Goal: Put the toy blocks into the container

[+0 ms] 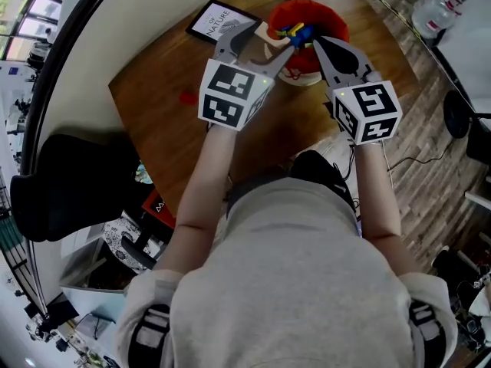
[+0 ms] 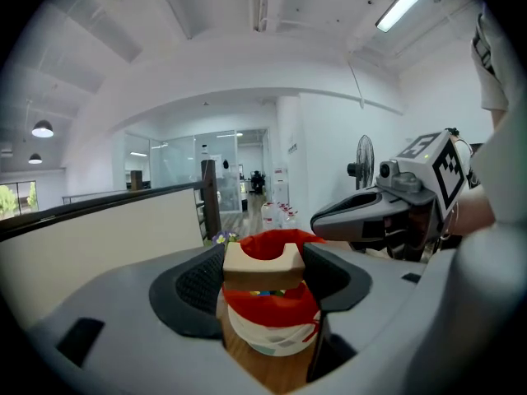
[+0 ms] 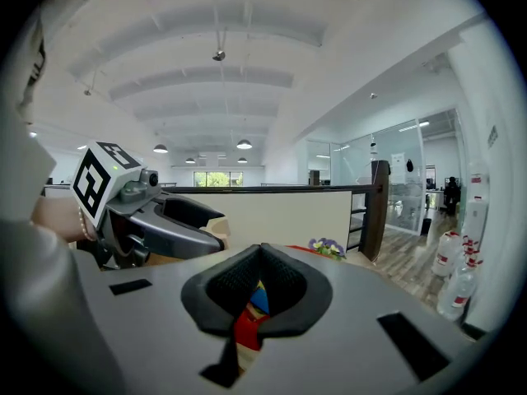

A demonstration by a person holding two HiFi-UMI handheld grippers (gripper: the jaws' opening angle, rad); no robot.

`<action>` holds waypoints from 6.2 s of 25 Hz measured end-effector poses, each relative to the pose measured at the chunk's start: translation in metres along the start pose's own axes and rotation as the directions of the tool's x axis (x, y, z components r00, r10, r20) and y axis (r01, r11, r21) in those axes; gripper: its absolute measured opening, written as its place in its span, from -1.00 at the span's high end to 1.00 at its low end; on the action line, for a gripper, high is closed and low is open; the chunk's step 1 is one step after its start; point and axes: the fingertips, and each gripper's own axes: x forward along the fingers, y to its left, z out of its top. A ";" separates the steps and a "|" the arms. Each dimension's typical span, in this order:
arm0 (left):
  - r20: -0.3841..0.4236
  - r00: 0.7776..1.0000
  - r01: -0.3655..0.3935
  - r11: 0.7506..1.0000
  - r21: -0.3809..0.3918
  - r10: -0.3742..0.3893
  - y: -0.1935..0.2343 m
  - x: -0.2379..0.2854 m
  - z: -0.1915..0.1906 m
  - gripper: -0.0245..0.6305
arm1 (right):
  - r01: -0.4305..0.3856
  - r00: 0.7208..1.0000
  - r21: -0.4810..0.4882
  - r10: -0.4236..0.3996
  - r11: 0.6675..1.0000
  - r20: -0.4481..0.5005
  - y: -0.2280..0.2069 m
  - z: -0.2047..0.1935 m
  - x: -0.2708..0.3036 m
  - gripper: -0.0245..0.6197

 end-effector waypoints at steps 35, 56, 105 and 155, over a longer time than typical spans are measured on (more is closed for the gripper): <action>-0.016 0.995 0.096 0.995 0.021 -0.096 -0.042 0.059 0.013 -0.02 | 0.082 0.996 0.050 -0.080 0.995 -0.044 -0.046 -0.033 -0.032 0.89; -0.110 0.971 -0.226 0.964 -0.139 0.211 0.071 -0.095 -0.080 -0.02 | -0.247 0.966 0.022 0.248 0.969 -0.076 0.120 -0.026 0.053 0.89; -0.622 0.781 0.133 0.989 0.071 -0.061 0.135 -0.138 -0.315 0.02 | -0.361 0.845 0.137 0.386 0.922 -0.370 0.208 -0.138 0.143 0.89; -0.287 0.936 0.281 0.922 0.268 -0.202 0.033 -0.088 -0.146 0.29 | -0.193 0.965 0.022 0.193 0.981 -0.177 0.128 -0.054 0.060 0.89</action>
